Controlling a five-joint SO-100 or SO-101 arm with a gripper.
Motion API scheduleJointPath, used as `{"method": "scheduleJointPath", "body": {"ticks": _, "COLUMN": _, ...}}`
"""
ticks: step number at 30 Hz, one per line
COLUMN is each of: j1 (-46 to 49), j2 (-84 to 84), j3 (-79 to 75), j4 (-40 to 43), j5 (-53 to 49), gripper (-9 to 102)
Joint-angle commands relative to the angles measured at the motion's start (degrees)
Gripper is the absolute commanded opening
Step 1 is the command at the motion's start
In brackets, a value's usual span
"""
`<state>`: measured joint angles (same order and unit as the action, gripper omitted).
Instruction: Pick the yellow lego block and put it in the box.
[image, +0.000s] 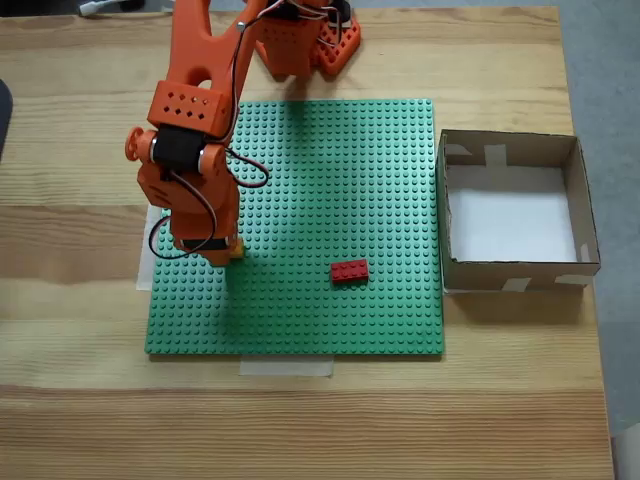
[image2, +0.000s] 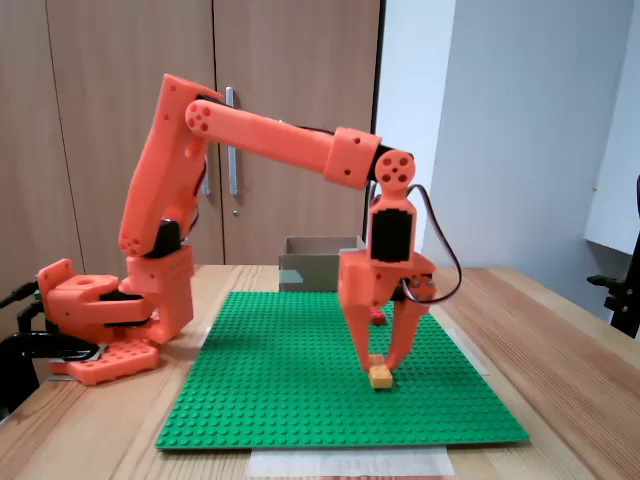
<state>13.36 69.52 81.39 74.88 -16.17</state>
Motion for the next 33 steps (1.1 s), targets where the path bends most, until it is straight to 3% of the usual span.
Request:
{"method": "scheduleJointPath", "body": {"ticks": 1, "j1": -0.6, "j2": 6.1, "j3": 0.7, "j4": 0.2, "j5": 0.3, "gripper": -1}}
{"method": "scheduleJointPath", "body": {"ticks": 24, "j1": -3.1, "j2": 33.7, "j3": 22.6, "j4": -0.4, "j5": -1.9, "gripper": -1}}
{"method": "scheduleJointPath", "body": {"ticks": 33, "j1": -9.5, "j2": 48.2, "j3": 28.6, "j4": 3.0, "j5": -1.7, "gripper": -1}}
